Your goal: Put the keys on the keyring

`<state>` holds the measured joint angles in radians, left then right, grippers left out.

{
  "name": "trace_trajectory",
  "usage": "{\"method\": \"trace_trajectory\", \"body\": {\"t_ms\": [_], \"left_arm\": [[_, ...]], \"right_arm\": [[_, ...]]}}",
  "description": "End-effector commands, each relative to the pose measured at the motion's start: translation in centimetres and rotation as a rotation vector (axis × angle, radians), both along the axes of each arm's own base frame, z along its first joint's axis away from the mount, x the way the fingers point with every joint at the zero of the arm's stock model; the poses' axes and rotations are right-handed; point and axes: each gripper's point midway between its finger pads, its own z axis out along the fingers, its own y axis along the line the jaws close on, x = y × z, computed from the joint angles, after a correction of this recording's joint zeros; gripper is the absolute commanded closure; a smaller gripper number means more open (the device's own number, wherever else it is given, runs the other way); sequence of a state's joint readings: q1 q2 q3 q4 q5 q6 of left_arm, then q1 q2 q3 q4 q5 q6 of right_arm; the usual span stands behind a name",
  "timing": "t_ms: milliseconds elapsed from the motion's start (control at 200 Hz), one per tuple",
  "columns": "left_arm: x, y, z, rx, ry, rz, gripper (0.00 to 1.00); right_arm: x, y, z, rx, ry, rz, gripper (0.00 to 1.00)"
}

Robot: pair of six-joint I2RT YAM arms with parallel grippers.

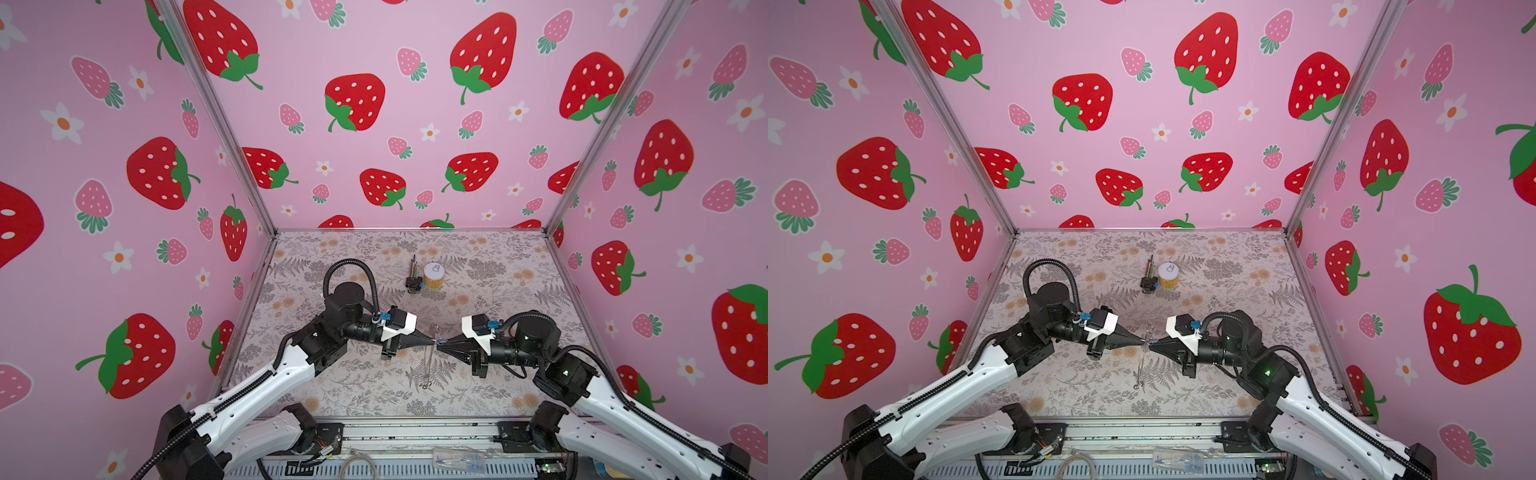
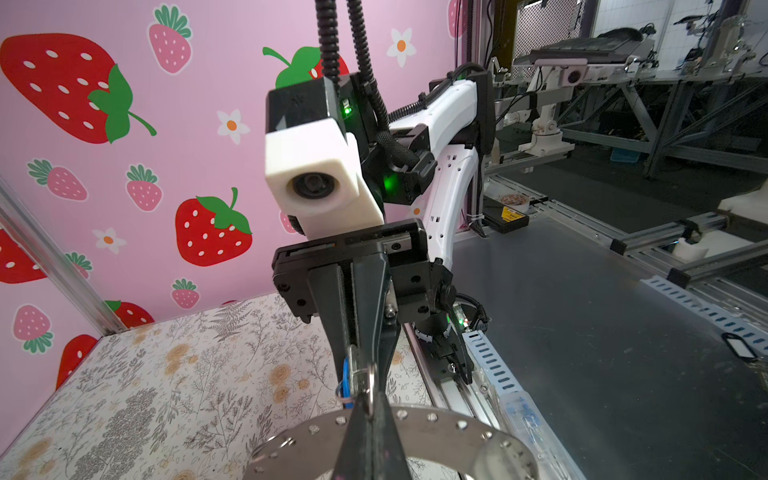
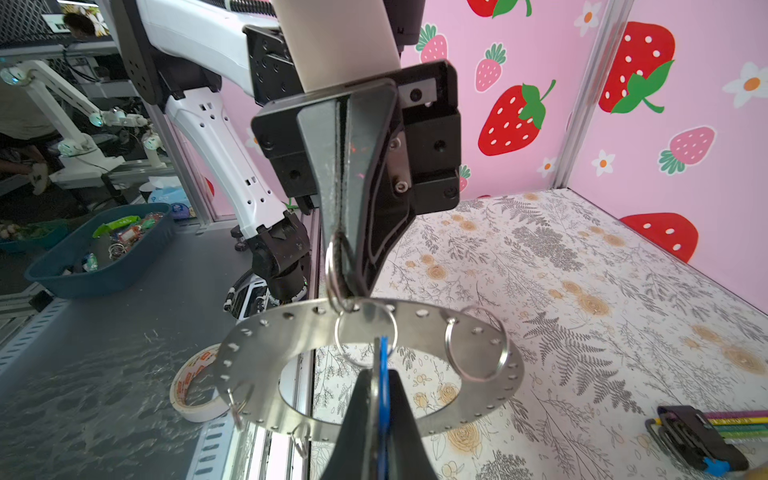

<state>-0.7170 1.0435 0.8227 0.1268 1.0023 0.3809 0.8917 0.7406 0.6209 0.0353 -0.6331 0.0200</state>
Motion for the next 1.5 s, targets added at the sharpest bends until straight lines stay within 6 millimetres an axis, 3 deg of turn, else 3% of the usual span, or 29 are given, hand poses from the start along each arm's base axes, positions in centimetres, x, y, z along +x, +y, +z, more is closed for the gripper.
{"method": "trace_trajectory", "body": {"t_ms": [0,225,495,810,855,905,1166,1496], "left_arm": [[0.9,0.4,0.7,0.018,-0.082,0.062,1.00],[2.9,0.6,-1.5,0.070,-0.098,0.177,1.00],[4.2,1.1,-1.6,0.072,-0.136,0.277,1.00],[4.9,1.1,-2.6,0.102,-0.118,0.297,1.00],[5.3,1.1,-2.9,0.110,-0.110,0.312,0.80],[5.9,1.4,-3.2,0.114,-0.106,0.339,0.72],[9.9,4.5,-2.8,0.044,-0.068,0.534,0.67],[10.2,5.1,-3.8,0.058,-0.052,0.554,0.67]], "right_arm": [[1.3,-0.2,-0.7,-0.086,-0.035,-0.055,1.00],[3.4,-0.2,-2.1,-0.226,-0.068,-0.129,1.00],[4.5,-1.0,-1.4,-0.282,-0.135,-0.190,1.00],[4.9,-0.3,-1.8,-0.305,-0.127,-0.173,1.00],[5.2,-0.4,-1.7,-0.308,-0.133,-0.187,1.00],[5.8,-0.1,-2.6,-0.341,-0.126,-0.198,1.00],[6.9,1.3,-4.6,-0.410,-0.114,-0.170,1.00],[6.9,1.9,-5.3,-0.424,-0.119,-0.135,1.00]]}}
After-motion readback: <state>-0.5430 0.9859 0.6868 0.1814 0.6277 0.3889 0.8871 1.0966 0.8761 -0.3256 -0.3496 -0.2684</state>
